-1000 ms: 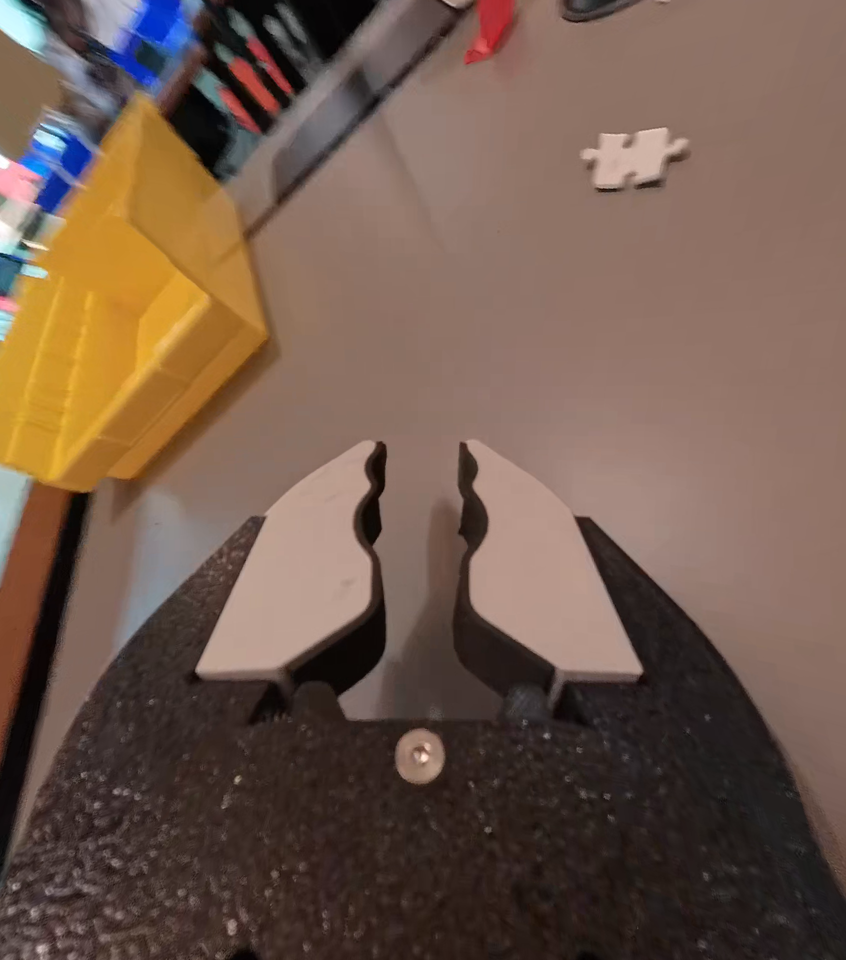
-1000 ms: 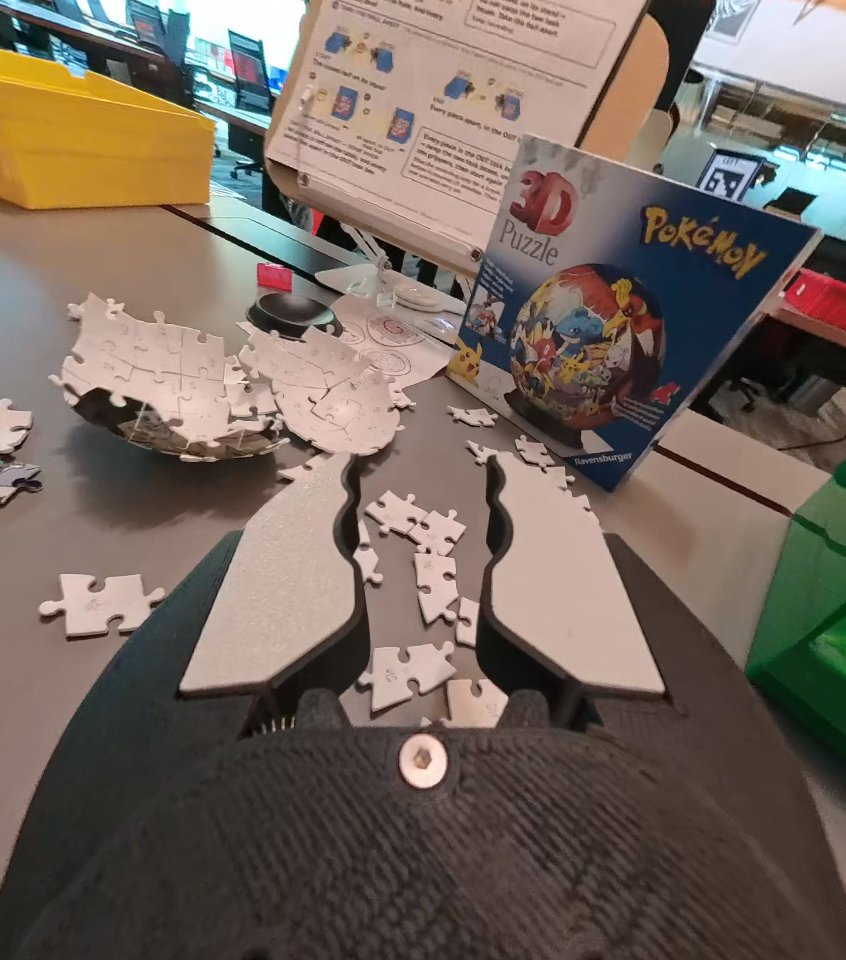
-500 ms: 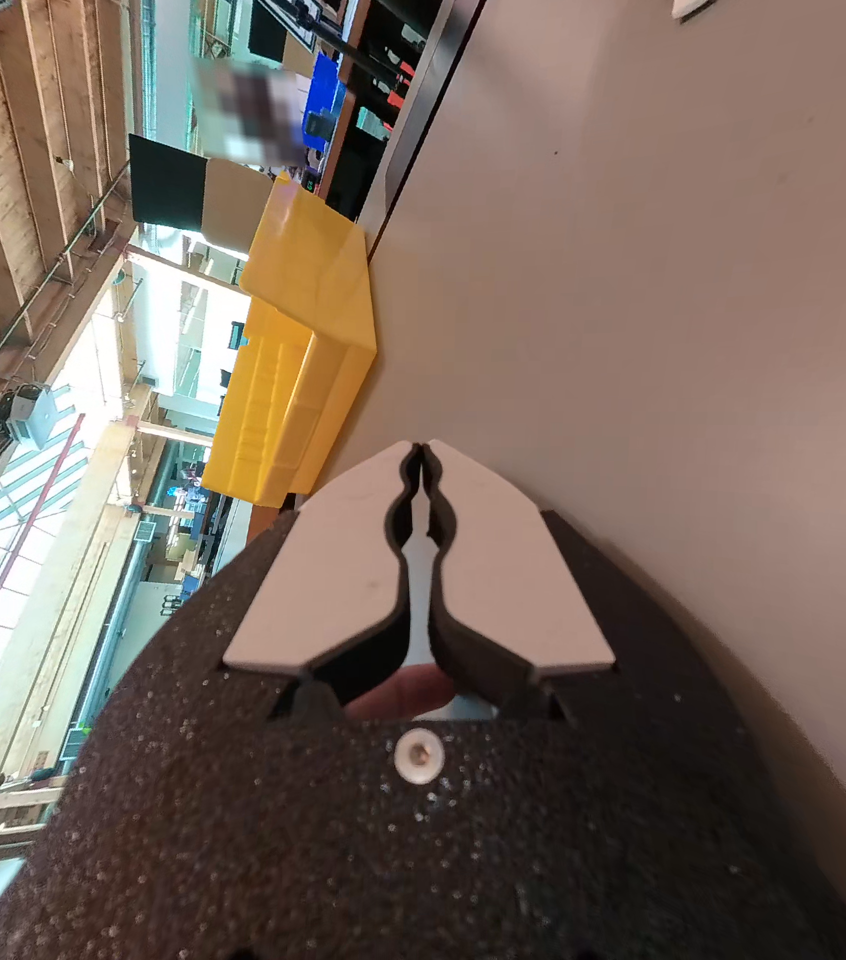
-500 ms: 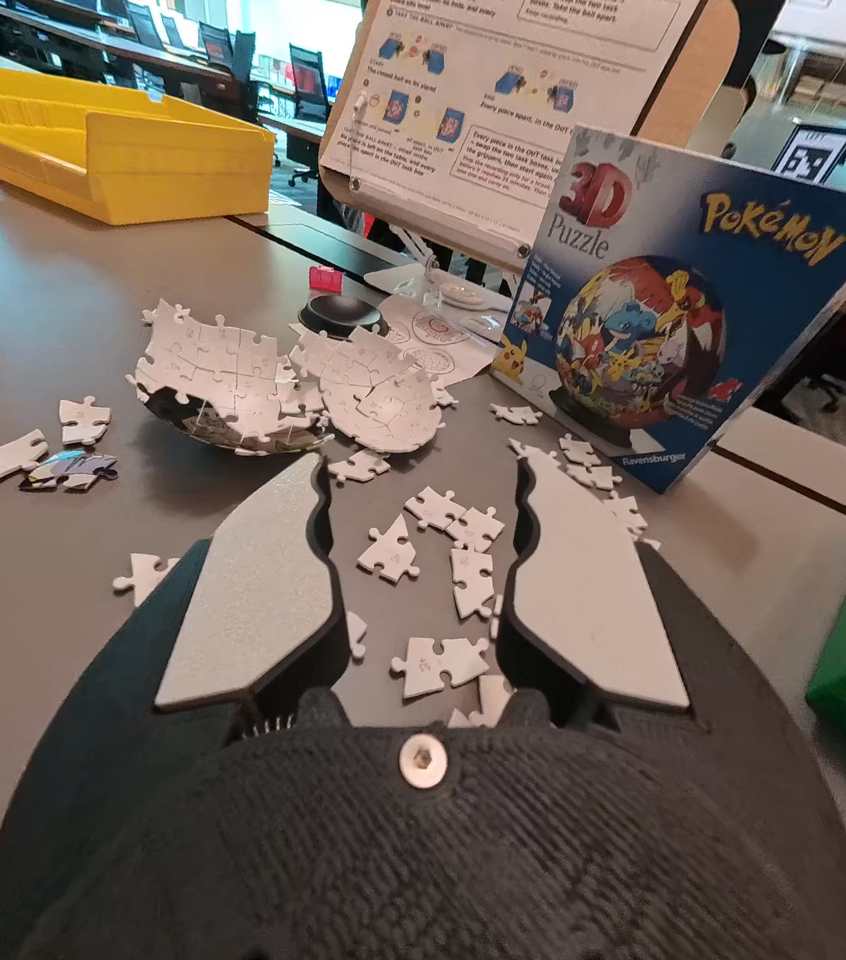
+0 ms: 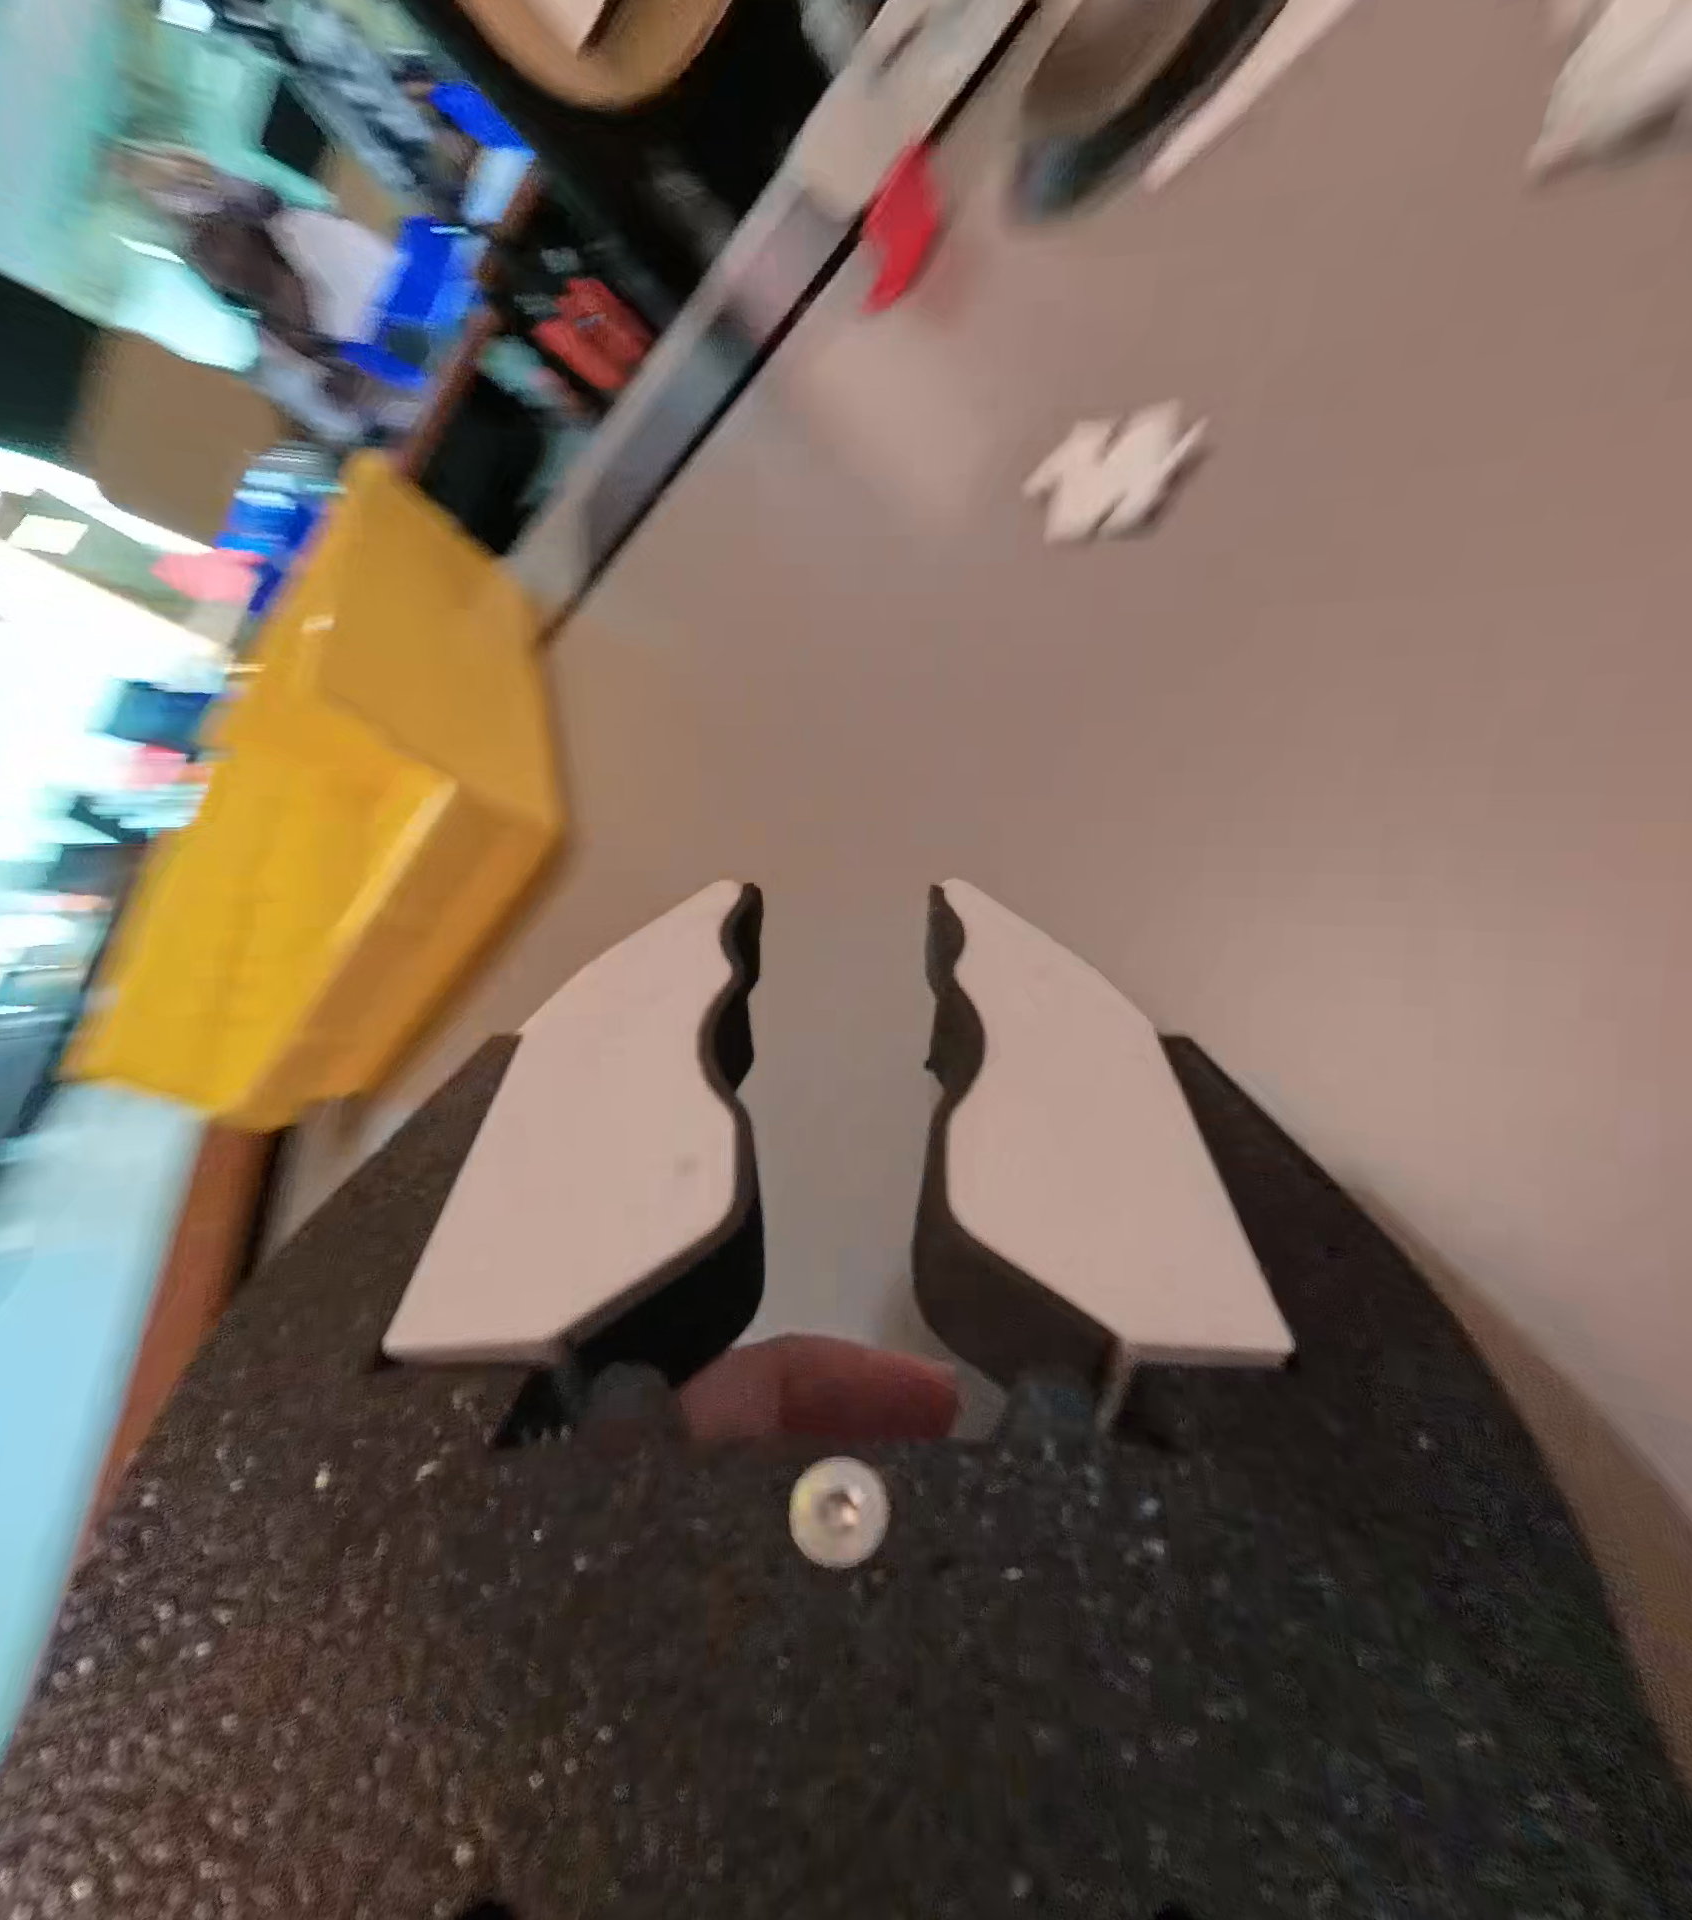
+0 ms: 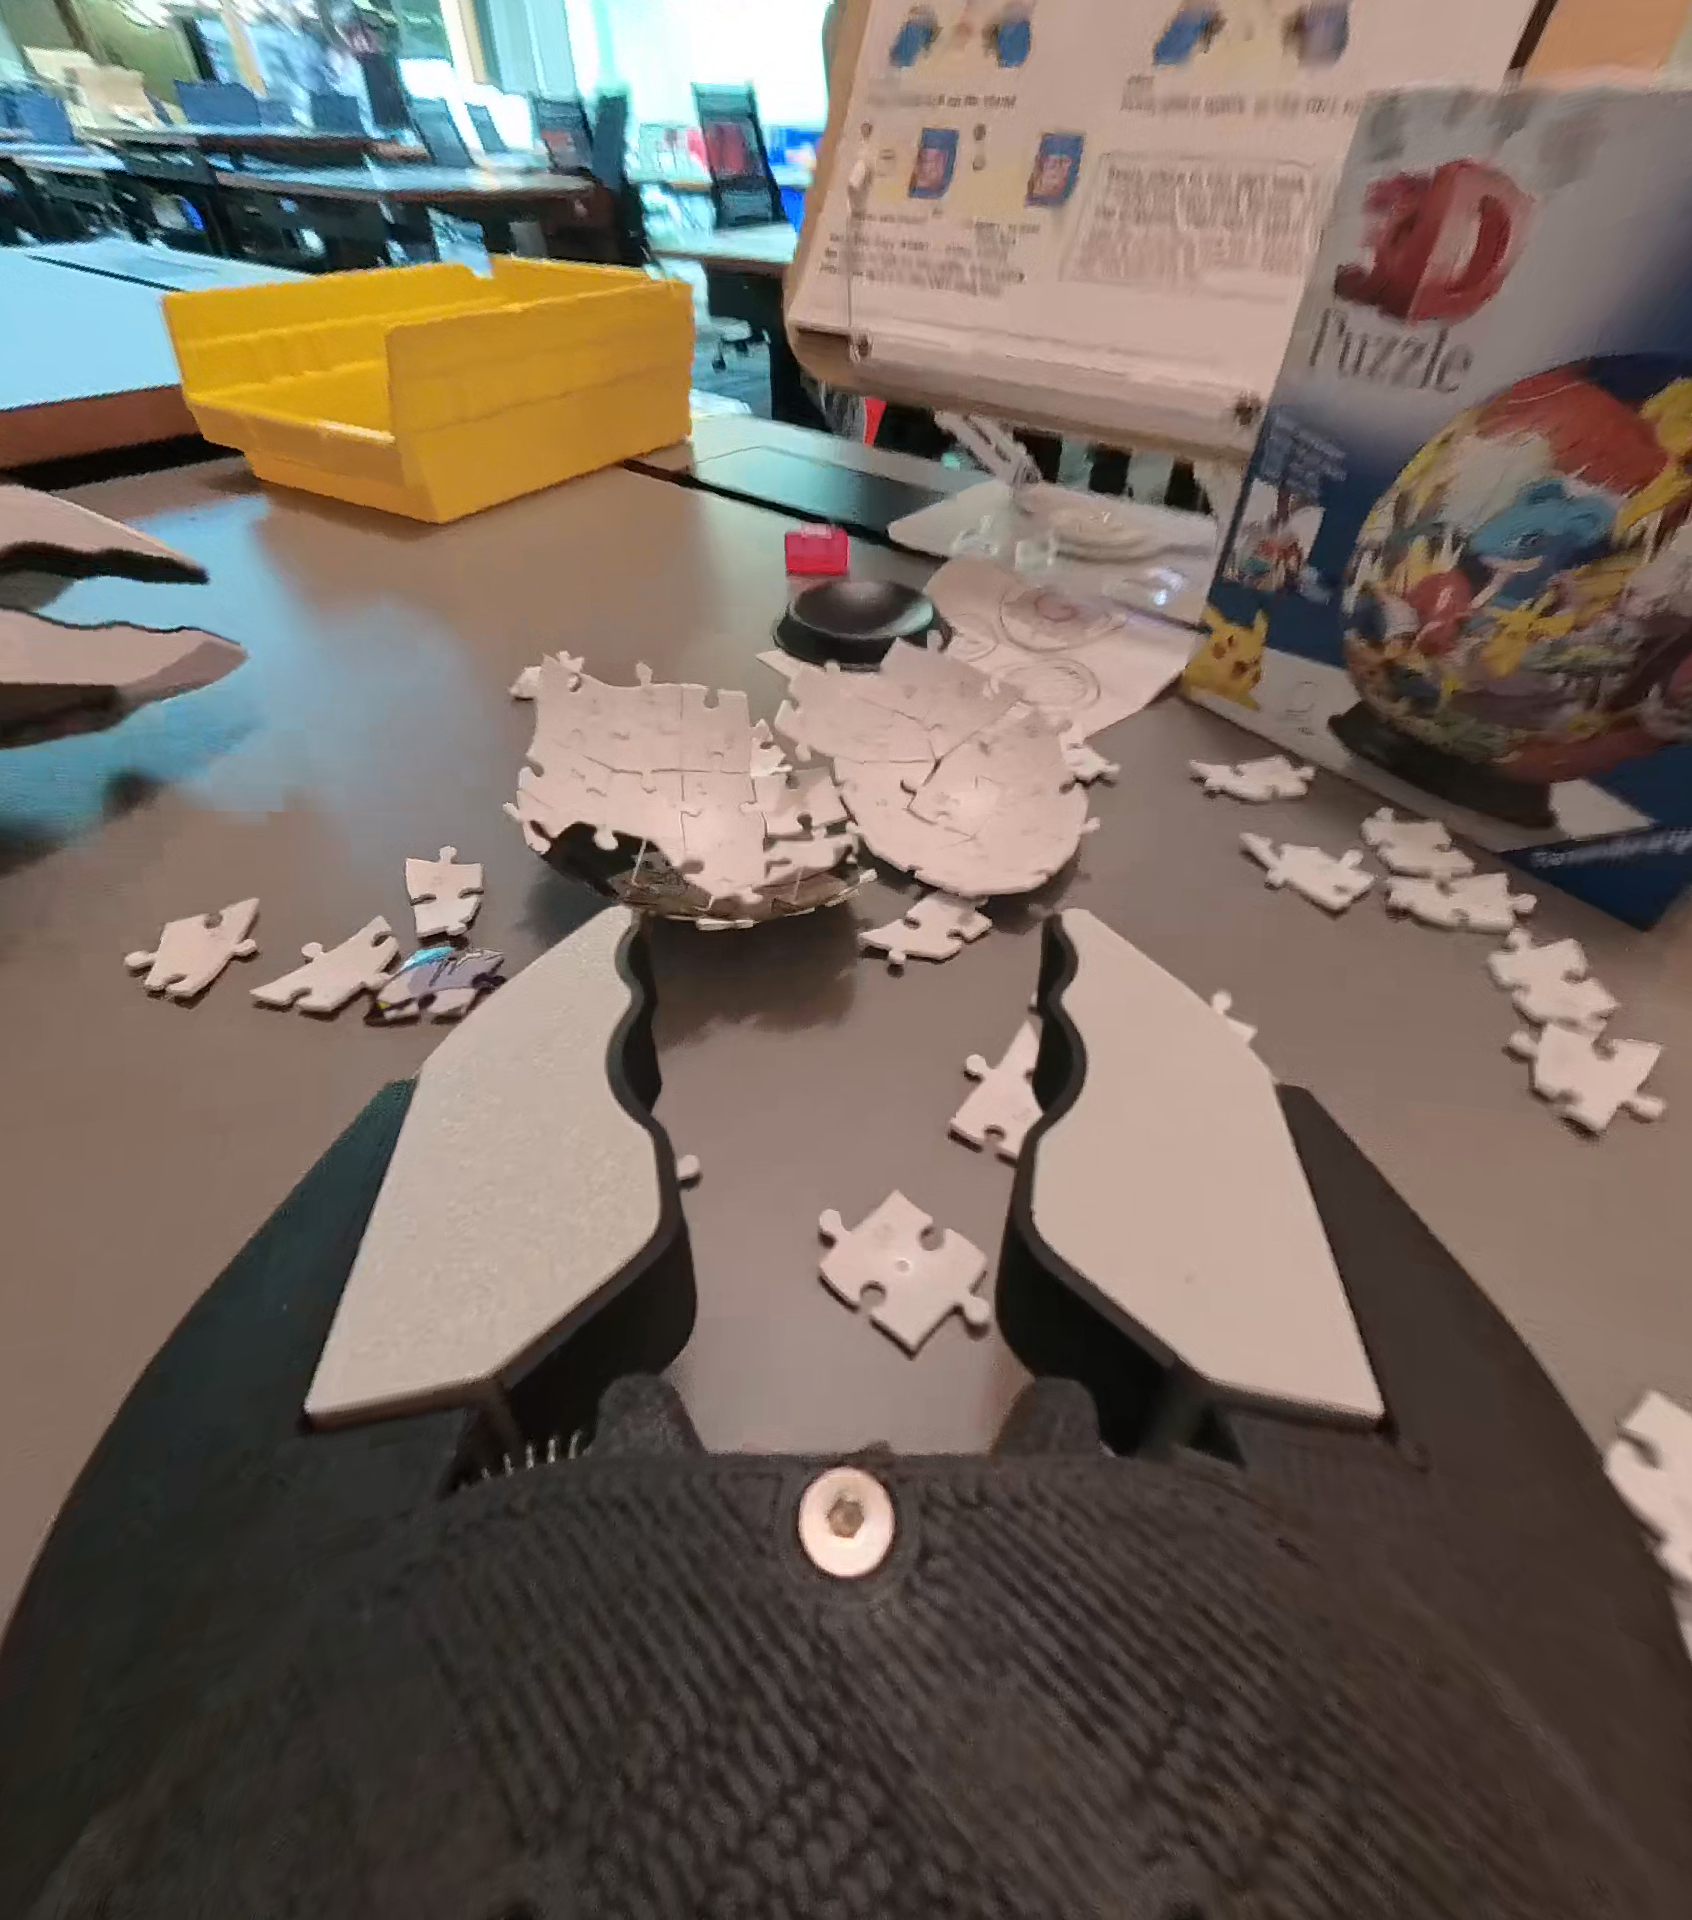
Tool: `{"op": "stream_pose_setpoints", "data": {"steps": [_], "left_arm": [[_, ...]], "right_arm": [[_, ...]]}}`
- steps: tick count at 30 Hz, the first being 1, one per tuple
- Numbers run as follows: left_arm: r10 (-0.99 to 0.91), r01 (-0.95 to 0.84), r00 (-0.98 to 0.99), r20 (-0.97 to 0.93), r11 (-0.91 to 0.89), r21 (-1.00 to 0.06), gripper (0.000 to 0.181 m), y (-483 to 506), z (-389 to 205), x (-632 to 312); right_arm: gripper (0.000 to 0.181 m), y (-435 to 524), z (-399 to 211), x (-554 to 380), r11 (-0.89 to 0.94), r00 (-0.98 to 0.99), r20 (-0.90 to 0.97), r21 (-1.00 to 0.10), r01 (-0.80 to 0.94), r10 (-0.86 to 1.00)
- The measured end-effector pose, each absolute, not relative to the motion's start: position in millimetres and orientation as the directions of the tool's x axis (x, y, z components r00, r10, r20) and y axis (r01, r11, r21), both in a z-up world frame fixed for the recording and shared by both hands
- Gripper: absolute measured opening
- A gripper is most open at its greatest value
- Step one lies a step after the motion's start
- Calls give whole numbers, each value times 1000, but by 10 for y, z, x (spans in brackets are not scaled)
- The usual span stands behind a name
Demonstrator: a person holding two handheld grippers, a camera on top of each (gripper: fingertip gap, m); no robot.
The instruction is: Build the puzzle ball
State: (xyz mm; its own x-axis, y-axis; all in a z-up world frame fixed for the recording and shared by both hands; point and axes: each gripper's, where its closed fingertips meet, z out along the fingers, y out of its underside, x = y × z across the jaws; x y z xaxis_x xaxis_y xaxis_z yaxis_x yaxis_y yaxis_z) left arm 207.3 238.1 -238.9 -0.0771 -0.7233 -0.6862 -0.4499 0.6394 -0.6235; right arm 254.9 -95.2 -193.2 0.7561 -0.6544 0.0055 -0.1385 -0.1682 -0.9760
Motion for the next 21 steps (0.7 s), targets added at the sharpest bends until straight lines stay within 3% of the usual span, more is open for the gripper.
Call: {"op": "stream_pose_setpoints", "data": {"steps": [3,7,12,21], "left_arm": [[-853,-358,-268,-448,520,-776,37,1803,-2181,2158],[-806,-389,-541,-240,493,-778,65,1313,-2125,2425],[-747,-448,-658,93,290,-846,49,918,-1824,3095],[-663,-636,-649,372,205,-744,36,564,-2020,3497]], "right_arm": [[70,-878,-1996,2699,-104,703,-161,-942,-318,-692],[69,-754,-2104,2869,-76,670,-305,-876,-476,-676],[69,-700,-2256,3098,-126,666,-349,-822,-555,-659],[62,-599,-2308,3289,-146,660,-384,-786,-600,-646]]}}
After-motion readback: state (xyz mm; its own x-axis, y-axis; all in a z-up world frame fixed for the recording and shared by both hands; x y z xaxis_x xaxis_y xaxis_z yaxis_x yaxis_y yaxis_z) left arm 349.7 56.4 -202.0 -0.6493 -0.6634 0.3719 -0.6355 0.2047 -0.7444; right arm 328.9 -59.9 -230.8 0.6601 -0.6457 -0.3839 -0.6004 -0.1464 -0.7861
